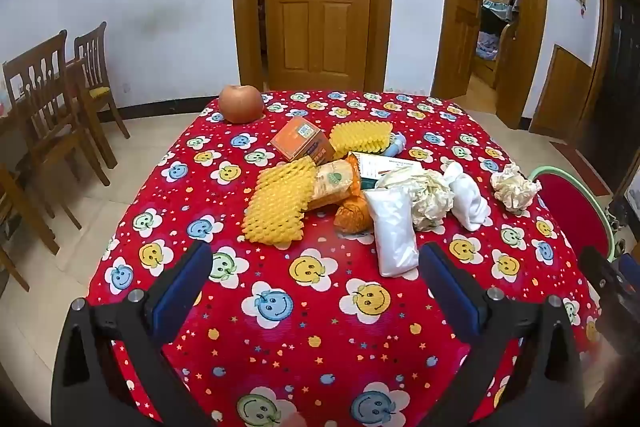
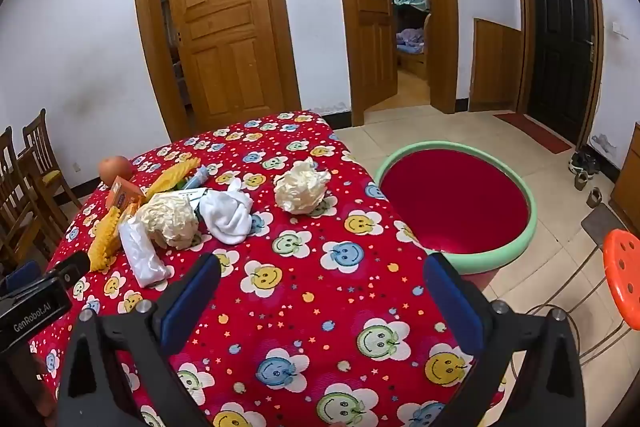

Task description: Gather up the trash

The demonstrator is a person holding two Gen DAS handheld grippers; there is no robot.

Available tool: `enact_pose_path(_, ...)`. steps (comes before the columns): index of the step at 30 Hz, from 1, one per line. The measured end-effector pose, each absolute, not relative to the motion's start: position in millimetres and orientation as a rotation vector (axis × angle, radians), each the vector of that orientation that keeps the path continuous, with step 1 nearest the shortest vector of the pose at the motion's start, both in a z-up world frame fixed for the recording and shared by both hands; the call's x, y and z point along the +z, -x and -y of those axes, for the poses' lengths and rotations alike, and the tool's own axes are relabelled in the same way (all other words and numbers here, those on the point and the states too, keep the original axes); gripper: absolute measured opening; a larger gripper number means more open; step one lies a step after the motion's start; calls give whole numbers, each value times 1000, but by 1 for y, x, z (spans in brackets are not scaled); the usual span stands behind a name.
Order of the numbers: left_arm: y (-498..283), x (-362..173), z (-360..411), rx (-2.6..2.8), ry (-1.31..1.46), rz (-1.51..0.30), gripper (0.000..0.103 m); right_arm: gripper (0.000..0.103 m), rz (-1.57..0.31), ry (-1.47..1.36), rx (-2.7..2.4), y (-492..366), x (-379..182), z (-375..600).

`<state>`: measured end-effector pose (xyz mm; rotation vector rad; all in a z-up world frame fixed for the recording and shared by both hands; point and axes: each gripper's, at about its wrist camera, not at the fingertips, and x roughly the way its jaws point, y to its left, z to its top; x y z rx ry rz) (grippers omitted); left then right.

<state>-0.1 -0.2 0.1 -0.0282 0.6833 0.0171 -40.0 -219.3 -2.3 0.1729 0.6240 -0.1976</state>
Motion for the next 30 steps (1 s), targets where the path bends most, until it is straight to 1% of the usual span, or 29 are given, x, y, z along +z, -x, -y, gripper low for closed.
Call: enact_pose_path(30,1,0,1,18,32,-686,102,103,-630,-179,-188,40,-3,216)
